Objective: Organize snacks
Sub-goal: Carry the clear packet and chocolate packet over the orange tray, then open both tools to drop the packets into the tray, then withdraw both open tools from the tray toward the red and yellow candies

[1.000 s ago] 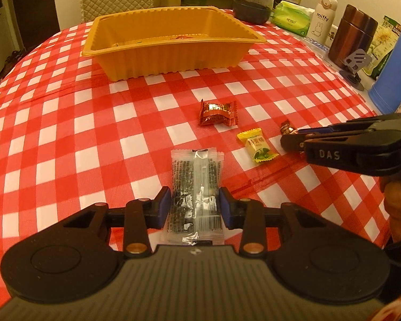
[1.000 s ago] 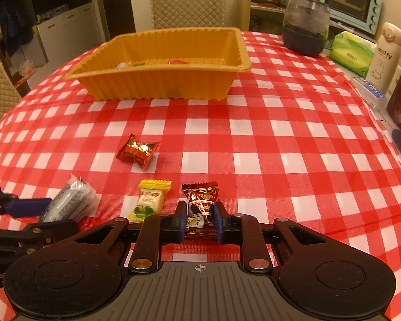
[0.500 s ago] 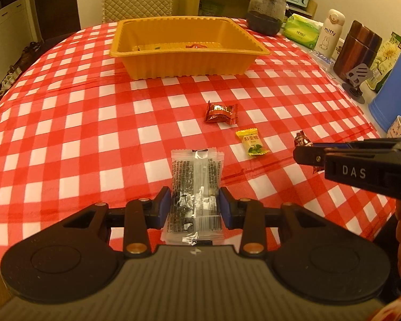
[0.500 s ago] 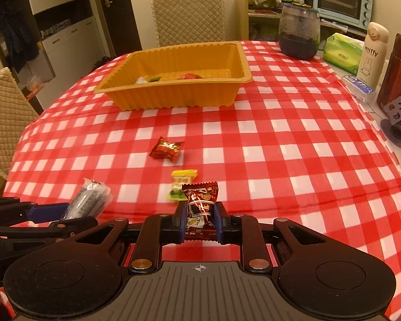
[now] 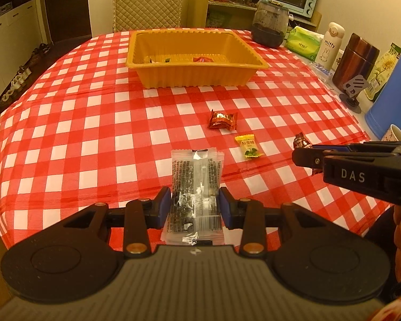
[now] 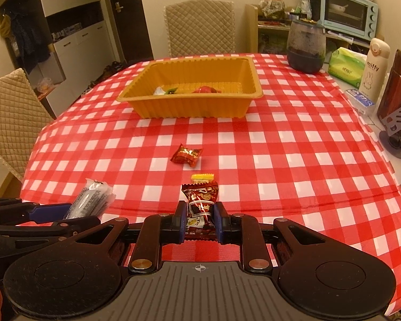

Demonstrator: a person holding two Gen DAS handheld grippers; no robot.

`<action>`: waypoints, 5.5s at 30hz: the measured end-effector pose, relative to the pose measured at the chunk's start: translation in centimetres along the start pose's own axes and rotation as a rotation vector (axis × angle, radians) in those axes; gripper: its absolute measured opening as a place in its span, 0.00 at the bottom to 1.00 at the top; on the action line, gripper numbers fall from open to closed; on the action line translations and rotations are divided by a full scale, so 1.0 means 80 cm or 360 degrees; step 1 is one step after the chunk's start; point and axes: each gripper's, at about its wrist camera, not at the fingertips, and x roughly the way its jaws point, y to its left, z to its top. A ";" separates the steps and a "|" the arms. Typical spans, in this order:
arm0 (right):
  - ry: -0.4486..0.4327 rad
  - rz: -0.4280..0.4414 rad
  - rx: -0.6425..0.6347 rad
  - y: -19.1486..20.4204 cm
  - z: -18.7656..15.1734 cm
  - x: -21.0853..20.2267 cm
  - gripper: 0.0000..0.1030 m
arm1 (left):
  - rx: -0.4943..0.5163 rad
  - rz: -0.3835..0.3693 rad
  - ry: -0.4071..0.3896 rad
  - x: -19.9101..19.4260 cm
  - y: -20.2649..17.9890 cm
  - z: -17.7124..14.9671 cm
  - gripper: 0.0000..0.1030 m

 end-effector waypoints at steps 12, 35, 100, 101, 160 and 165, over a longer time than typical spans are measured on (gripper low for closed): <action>-0.0017 -0.0004 -0.0003 -0.002 0.001 -0.010 0.21 | 0.0009 -0.0006 -0.0018 -0.008 -0.003 0.003 0.34; -0.0028 -0.0019 -0.0014 -0.008 0.023 0.003 0.21 | -0.0031 -0.0029 -0.0042 0.009 0.000 0.030 0.34; -0.0071 0.0021 0.0048 -0.074 0.244 0.179 0.21 | -0.0013 -0.0001 -0.0195 0.188 0.059 0.285 0.42; -0.0067 0.0022 0.0051 -0.074 0.244 0.180 0.21 | -0.0013 -0.0001 -0.0197 0.187 0.060 0.283 0.42; -0.0112 -0.0063 0.0207 -0.030 0.051 -0.040 0.69 | -0.0212 0.0114 -0.0139 -0.041 0.036 0.041 0.74; -0.0078 -0.0066 0.0195 -0.024 0.033 -0.046 0.69 | -0.0199 0.0125 -0.0113 -0.045 0.032 0.025 0.74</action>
